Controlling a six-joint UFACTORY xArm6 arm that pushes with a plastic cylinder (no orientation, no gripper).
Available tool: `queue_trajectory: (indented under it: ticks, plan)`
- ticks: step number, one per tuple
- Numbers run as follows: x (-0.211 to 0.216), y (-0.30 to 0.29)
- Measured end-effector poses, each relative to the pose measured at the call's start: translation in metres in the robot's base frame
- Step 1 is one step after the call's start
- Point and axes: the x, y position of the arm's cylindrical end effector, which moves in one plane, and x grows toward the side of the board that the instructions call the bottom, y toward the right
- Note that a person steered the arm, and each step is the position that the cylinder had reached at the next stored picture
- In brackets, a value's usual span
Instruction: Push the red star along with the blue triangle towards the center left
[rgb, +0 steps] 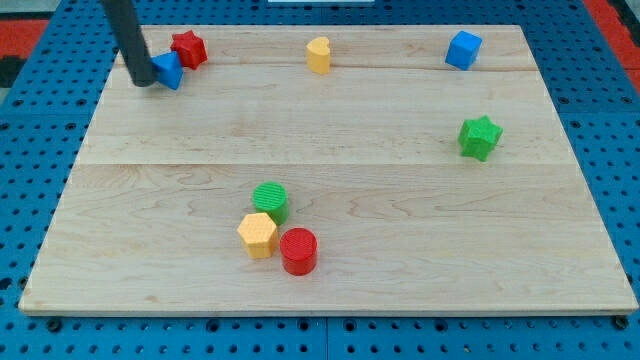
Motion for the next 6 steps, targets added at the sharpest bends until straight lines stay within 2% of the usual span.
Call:
queue_trajectory:
  ticks: [1, 2, 3, 4, 5, 6]
  plan:
    - [-0.031, -0.002]
    - [-0.083, 0.024]
    - [-0.105, 0.099]
    - [-0.063, 0.112]
    - [-0.029, 0.088]
    - [-0.044, 0.134]
